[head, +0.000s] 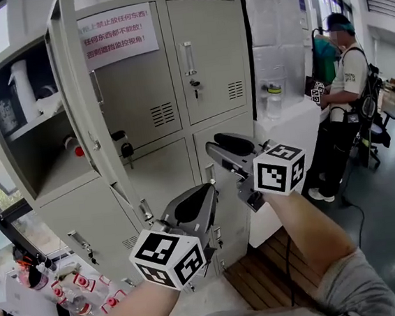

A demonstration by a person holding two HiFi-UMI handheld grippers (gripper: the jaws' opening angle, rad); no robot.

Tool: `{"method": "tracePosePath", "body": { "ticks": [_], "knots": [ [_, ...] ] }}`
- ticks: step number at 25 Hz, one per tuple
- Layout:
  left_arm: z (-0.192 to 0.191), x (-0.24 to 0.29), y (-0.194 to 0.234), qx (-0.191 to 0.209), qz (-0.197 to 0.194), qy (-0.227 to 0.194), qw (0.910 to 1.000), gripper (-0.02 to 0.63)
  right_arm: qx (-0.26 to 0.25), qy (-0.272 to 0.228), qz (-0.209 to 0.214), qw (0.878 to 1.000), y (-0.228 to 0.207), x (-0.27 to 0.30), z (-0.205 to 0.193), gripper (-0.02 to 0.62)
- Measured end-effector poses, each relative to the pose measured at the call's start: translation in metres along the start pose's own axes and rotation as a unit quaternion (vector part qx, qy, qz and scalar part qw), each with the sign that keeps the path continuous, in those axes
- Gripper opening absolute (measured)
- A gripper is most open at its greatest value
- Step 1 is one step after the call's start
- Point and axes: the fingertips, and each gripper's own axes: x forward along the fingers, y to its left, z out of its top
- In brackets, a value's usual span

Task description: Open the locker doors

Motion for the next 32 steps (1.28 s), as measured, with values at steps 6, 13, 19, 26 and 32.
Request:
{"method": "tracePosePath", "body": {
  "ticks": [6, 13, 19, 26, 32],
  "knots": [
    [0.017, 0.060, 0.022, 0.015, 0.047, -0.032, 0.9983, 0.005, -0.048, -0.009, 0.012, 0.999, -0.061, 0.045, 0.056, 0.143],
    [0.050, 0.117, 0.079, 0.048, 0.144, -0.083, 0.9848, 0.005, -0.093, -0.003, 0.051, 0.994, -0.115, 0.112, 0.099, 0.155],
    [0.053, 0.137, 0.111, 0.060, 0.192, -0.095, 0.9749, 0.005, -0.110, -0.007, 0.052, 0.993, -0.141, 0.158, 0.117, 0.173],
    [0.059, 0.139, 0.125, 0.075, 0.192, -0.104, 0.9730, 0.005, -0.106, -0.015, 0.014, 0.994, -0.149, 0.179, 0.126, 0.205],
    [0.068, 0.136, 0.130, 0.079, 0.176, -0.107, 0.9755, 0.005, -0.074, -0.007, 0.011, 0.997, -0.146, 0.188, 0.129, 0.207]
  ]
}}
